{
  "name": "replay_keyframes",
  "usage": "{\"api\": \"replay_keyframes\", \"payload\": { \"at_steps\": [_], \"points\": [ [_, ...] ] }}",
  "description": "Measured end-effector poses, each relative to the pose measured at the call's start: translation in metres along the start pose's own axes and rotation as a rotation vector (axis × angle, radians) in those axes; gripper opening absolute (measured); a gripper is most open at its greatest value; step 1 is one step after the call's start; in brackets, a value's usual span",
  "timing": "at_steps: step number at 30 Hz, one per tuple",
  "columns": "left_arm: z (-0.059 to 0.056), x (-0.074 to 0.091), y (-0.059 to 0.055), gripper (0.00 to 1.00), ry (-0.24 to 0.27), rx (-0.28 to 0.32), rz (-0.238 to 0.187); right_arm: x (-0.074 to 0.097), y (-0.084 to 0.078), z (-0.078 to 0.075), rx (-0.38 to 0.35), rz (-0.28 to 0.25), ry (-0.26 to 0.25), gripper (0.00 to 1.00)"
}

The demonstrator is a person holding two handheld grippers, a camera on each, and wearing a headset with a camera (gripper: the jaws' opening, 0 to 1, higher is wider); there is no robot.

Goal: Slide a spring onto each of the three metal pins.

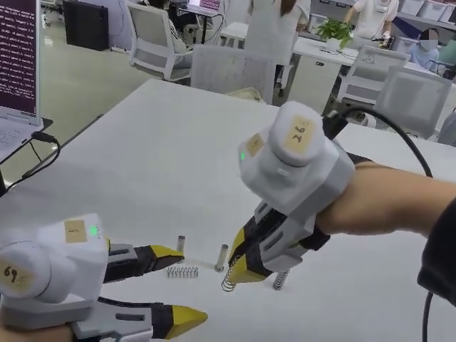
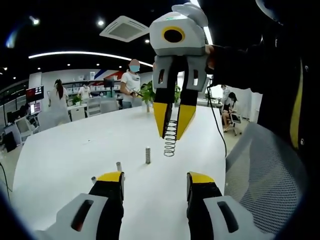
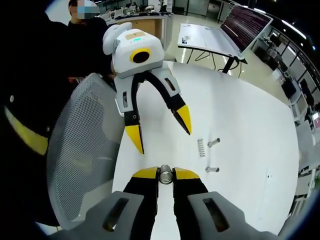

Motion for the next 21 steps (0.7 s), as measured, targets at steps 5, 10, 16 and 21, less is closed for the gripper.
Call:
{"api": "replay_keyframes", "payload": {
  "at_steps": [5,10,16,21],
  "points": [
    [0.002,0.004,-0.002,0.5,0.015,0.0,0.007,0.002,-0.002,-0.003,-0.01,-0.002,-0.007,0.07],
    [0.005,0.01,-0.006,0.55,0.037,0.0,0.008,0.006,-0.004,-0.008,-0.019,-0.003,-0.02,0.07],
    [0.008,0.016,-0.012,0.57,0.057,0.012,0.021,0.009,-0.004,-0.015,-0.035,-0.013,-0.036,0.07],
    [0.012,0.02,-0.018,0.61,0.076,0.023,0.027,0.009,-0.006,-0.019,-0.041,-0.009,-0.044,0.07]
  ]
}}
Point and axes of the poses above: the centre of the closed fingertips' face, and the gripper's own axes: x roughly backward along the fingers, z roughly to its left, y roughly out of its top, the point moved 6 cm from there along x, roughly backward along the fingers, and after that the axes turned 1 degree about z, right-handed, at the moved point
